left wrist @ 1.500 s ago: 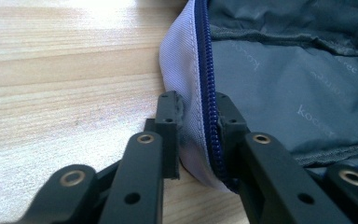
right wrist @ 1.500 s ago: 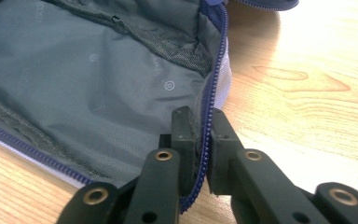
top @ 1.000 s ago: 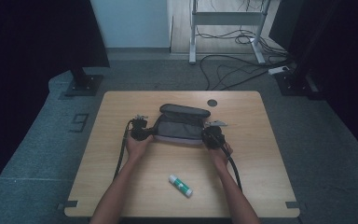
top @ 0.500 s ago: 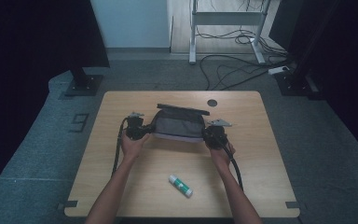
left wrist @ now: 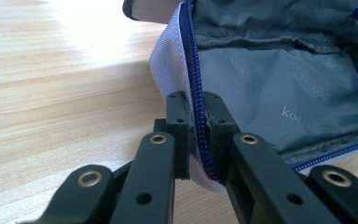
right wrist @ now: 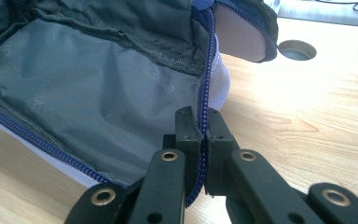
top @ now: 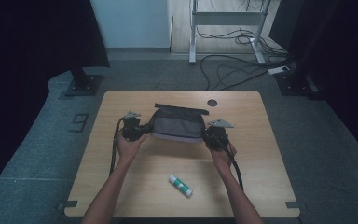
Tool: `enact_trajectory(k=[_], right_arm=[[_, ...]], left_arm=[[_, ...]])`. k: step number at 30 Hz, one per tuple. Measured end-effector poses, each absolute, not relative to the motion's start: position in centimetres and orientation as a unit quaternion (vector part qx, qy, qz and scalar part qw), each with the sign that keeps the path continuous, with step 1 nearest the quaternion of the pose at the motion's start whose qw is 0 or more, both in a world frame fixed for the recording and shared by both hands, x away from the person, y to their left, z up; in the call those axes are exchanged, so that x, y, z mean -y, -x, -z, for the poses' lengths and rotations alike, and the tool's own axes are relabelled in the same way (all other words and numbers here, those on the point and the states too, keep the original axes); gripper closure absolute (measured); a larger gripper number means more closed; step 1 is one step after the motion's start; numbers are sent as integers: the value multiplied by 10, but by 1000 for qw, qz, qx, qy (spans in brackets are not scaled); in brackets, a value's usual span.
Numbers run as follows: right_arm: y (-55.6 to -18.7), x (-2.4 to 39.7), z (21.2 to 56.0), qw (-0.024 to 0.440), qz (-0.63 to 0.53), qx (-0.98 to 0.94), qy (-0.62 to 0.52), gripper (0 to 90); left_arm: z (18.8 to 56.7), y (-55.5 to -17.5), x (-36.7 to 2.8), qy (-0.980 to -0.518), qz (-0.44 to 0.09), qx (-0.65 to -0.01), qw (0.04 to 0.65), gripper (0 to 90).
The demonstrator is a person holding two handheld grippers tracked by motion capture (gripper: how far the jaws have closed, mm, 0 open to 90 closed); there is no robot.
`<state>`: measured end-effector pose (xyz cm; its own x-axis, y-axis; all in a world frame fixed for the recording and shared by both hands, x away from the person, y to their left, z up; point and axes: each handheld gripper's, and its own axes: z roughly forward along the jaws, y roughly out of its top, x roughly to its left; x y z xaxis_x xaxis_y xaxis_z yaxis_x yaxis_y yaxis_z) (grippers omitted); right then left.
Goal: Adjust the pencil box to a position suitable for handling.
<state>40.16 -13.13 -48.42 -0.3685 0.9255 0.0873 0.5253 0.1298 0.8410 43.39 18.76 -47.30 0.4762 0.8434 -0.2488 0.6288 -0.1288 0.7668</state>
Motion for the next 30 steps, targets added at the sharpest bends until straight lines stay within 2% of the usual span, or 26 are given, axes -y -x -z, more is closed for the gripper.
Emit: enact_trajectory(k=[17,30], right_arm=[[-385,133,470,244,-432,-715,-492,859],[-373,138,474,234,-444,-712,-491,859]], left_arm=[[465,-418,-192,-735,-117,-489,455,838],[466,-402,-192,-743,-118,-473,458,835]])
